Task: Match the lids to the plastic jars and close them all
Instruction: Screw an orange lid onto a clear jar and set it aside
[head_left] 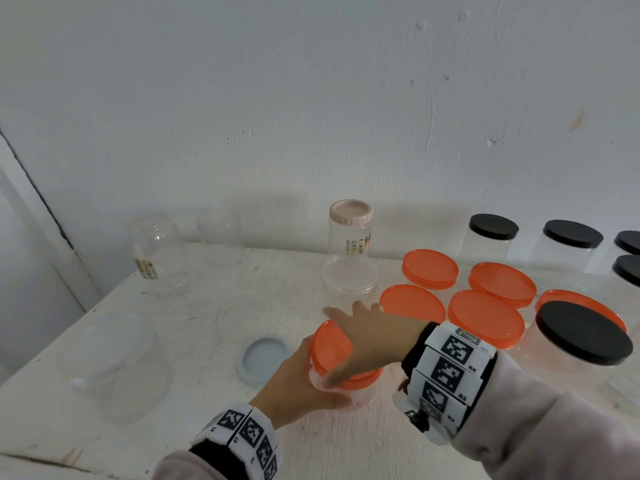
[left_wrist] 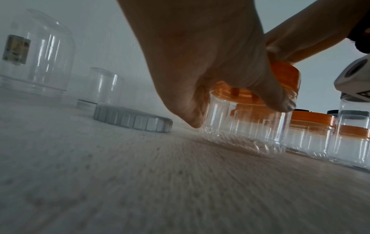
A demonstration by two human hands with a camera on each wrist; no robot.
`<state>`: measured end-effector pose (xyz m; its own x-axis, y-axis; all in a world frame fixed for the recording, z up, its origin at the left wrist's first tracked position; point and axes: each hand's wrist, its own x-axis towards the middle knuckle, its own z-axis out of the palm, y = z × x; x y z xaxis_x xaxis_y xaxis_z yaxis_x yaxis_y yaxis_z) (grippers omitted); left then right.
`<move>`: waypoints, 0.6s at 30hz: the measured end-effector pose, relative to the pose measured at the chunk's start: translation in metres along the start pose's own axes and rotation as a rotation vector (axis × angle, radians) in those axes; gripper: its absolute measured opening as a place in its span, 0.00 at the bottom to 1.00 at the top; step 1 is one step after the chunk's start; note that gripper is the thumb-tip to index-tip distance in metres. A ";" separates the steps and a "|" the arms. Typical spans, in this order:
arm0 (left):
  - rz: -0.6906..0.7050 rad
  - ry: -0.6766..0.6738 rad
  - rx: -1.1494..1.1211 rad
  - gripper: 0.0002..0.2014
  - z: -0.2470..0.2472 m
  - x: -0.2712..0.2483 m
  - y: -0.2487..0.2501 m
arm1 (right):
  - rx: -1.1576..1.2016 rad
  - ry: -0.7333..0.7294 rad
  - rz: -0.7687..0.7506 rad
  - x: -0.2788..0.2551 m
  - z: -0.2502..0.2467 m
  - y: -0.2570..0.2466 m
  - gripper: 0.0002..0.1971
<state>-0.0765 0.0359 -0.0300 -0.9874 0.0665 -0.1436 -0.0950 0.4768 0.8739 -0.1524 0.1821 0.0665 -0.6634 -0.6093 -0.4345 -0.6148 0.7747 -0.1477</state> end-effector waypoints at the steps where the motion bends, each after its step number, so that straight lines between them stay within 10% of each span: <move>1: -0.003 0.003 0.004 0.55 0.000 0.000 0.000 | -0.003 -0.040 -0.029 -0.001 -0.003 0.000 0.56; 18: -0.056 0.005 0.218 0.53 -0.004 -0.002 0.017 | -0.029 0.214 -0.109 -0.006 0.030 0.005 0.46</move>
<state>-0.0765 0.0404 -0.0129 -0.9820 0.0308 -0.1864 -0.1205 0.6579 0.7434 -0.1391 0.1949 0.0414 -0.6662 -0.7131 -0.2184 -0.6974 0.6994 -0.1562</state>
